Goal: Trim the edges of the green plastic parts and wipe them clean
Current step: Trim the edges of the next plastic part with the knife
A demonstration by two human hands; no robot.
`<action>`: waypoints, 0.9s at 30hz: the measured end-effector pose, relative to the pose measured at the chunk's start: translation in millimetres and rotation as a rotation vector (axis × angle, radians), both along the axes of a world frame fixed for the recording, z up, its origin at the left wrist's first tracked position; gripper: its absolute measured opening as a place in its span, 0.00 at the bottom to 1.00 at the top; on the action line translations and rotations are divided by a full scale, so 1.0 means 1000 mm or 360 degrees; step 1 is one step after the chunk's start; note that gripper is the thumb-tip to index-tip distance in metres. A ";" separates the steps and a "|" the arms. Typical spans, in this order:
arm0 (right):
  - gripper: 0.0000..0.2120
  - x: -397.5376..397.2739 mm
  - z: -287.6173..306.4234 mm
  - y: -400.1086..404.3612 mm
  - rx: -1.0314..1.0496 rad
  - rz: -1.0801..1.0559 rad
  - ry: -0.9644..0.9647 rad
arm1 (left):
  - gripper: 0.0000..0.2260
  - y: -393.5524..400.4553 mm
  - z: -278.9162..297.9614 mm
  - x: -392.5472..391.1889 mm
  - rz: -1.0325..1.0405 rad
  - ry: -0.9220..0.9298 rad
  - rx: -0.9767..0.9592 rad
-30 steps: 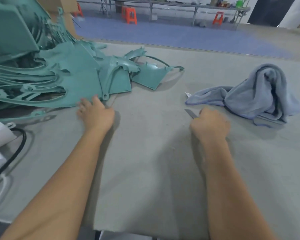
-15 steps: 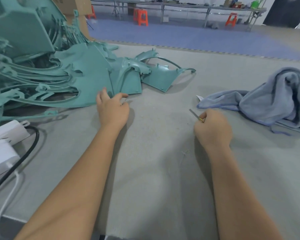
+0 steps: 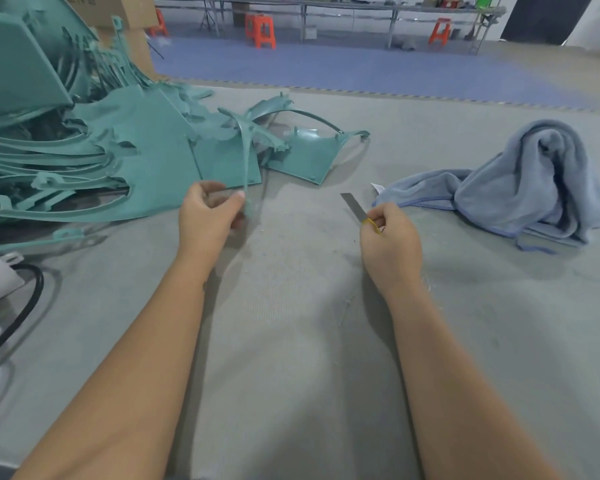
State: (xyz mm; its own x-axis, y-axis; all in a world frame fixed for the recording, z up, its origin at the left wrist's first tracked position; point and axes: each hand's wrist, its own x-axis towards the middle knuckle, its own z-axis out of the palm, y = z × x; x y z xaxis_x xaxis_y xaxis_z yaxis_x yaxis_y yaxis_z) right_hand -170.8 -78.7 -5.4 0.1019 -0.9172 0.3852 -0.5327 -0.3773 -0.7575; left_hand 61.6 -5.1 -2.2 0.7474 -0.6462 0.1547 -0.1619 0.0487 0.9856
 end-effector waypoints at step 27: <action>0.11 -0.006 0.006 -0.001 0.0392 0.0217 -0.0605 | 0.11 -0.032 -0.007 -0.069 -0.0338 -0.1242 0.0762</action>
State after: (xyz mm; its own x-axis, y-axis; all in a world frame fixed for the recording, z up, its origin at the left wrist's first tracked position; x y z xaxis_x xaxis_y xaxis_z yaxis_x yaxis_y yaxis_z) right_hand -176.3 -79.4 1.1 0.1215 -0.9740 0.1912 -0.1584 -0.2092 -0.9650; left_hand -7.8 -37.5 -9.7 0.4038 -0.8815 0.2447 -0.8194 -0.2296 0.5252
